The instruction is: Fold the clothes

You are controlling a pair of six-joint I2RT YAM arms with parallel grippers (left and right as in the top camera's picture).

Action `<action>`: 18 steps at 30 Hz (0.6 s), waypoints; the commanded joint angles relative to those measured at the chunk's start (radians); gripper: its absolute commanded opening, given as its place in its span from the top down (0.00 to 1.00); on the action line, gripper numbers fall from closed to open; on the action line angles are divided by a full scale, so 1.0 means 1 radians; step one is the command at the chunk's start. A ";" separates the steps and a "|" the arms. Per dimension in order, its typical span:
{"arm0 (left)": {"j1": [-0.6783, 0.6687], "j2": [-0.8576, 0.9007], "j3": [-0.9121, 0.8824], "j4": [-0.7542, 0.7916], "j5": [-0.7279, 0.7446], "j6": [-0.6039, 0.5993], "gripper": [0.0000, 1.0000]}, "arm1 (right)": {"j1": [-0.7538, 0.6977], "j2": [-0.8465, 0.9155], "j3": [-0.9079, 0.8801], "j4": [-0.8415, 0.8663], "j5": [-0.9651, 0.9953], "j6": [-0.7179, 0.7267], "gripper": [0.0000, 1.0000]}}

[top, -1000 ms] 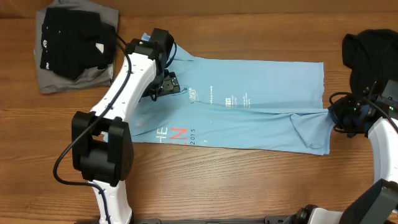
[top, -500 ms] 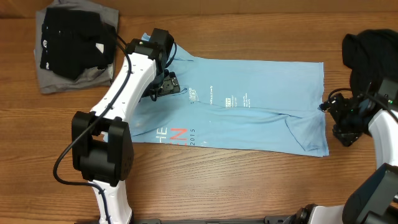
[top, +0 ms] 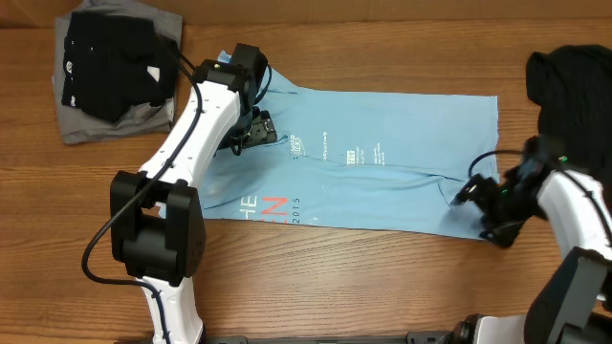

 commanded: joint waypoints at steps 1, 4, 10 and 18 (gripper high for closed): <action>0.004 0.009 0.005 -0.006 -0.003 0.016 0.00 | 0.000 -0.004 -0.039 0.040 0.009 0.018 0.13; 0.004 0.009 0.005 -0.005 -0.003 0.016 0.00 | -0.003 -0.003 -0.041 0.068 0.033 0.017 0.19; 0.004 0.009 0.005 0.000 -0.002 0.016 0.00 | -0.002 -0.003 -0.042 0.123 0.015 0.006 0.24; 0.004 0.009 0.005 0.005 0.003 0.016 0.00 | -0.001 -0.002 -0.043 0.140 0.014 0.010 0.32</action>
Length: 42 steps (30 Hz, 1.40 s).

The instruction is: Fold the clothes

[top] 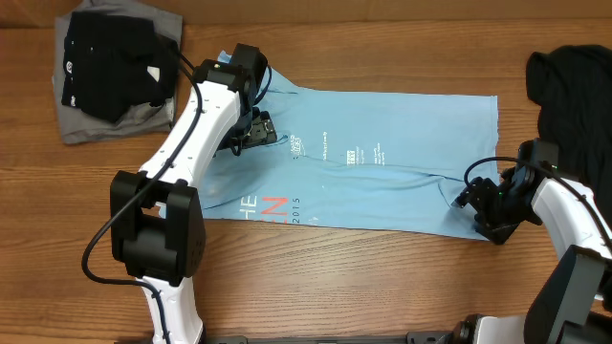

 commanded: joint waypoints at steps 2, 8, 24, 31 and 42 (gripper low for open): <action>0.004 0.009 0.005 0.007 0.014 0.016 0.00 | 0.000 -0.002 -0.007 0.006 -0.014 0.012 0.35; 0.004 0.009 0.005 0.007 0.021 0.016 0.00 | 0.000 -0.002 -0.051 0.020 -0.024 0.011 0.34; 0.004 0.009 0.005 0.002 0.019 0.021 0.00 | -0.001 -0.003 -0.056 0.042 0.024 -0.002 0.34; 0.004 0.009 0.005 0.002 0.016 0.031 0.00 | -0.001 -0.003 0.061 -0.070 0.089 -0.016 0.27; 0.004 0.009 0.005 0.003 0.016 0.031 0.00 | 0.000 -0.002 0.010 -0.004 0.052 -0.017 0.25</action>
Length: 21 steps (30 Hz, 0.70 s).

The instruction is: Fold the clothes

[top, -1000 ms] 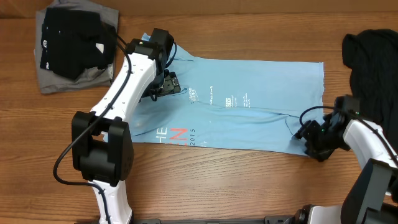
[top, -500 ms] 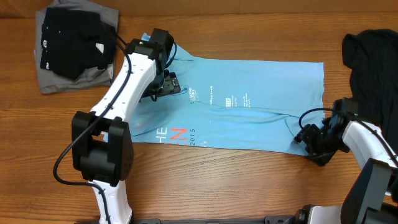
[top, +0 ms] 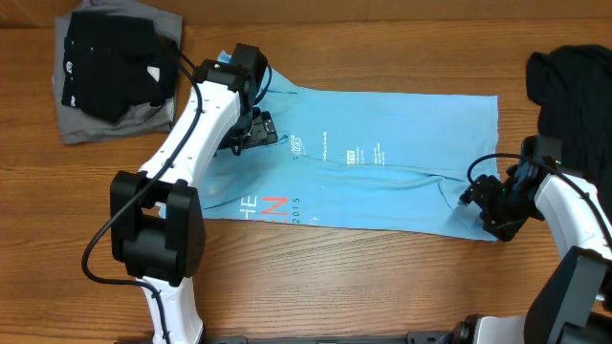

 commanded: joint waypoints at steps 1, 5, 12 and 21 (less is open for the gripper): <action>0.004 0.009 0.005 0.001 0.005 0.013 0.00 | 0.000 -0.002 -0.039 0.035 -0.016 -0.008 0.26; 0.004 0.009 0.005 0.000 0.005 0.013 0.00 | 0.000 -0.002 -0.056 0.047 -0.028 -0.012 0.29; 0.004 0.009 0.005 0.001 0.005 0.013 0.00 | 0.000 -0.002 -0.056 0.059 -0.029 -0.014 0.33; 0.004 0.009 0.005 -0.001 0.005 0.013 0.00 | 0.013 -0.002 -0.056 0.068 -0.058 -0.011 0.36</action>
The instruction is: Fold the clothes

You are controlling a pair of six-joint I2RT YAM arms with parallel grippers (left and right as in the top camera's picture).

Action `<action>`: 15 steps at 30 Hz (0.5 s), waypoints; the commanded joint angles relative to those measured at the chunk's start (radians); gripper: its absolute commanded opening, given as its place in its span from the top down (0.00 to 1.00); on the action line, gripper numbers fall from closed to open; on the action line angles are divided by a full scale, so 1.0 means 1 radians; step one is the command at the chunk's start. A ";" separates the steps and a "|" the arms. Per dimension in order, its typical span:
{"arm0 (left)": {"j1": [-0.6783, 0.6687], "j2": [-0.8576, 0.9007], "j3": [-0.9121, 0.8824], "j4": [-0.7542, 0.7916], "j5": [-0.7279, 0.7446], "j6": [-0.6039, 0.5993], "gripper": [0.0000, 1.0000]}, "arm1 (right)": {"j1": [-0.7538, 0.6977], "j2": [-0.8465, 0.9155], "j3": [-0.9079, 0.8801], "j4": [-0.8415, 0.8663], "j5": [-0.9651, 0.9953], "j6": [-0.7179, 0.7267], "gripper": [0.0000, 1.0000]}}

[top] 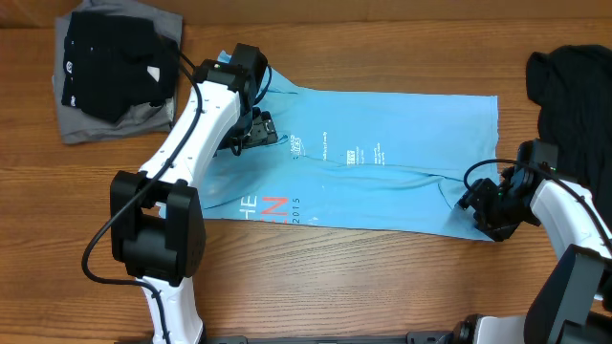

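A light blue T-shirt (373,162) lies folded lengthwise across the table, with printed text near its middle and lower left. My left gripper (256,132) rests on the shirt's left end near the collar; its jaws are too small to read. My right gripper (475,203) sits at the shirt's lower right corner, low on the cloth; whether it holds the fabric cannot be told from above.
A folded stack of black and grey clothes (115,67) lies at the back left. A heap of black clothing (574,86) sits at the back right, just behind my right arm. Bare wooden table (335,287) runs along the front.
My right gripper has shifted slightly left at the shirt's lower right corner. The left arm and the shirt look unchanged.
My left gripper has stayed on the shirt's left end throughout. My right gripper was at the lower right corner of the shirt at every moment, shifting only by small amounts. The shirt's outline has not visibly changed.
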 commanded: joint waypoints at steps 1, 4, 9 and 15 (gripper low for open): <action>0.004 0.009 0.005 -0.002 0.005 0.013 0.00 | 0.015 -0.002 -0.003 0.006 -0.020 0.001 0.36; 0.004 0.009 0.005 -0.005 0.005 0.013 0.00 | 0.023 -0.002 -0.004 0.003 -0.017 0.001 0.36; 0.004 0.009 0.005 -0.022 0.005 0.013 0.00 | 0.026 -0.002 -0.023 0.014 0.019 0.001 0.35; 0.004 0.009 0.005 -0.021 0.005 0.016 0.00 | 0.026 0.003 -0.042 0.024 0.023 0.001 0.35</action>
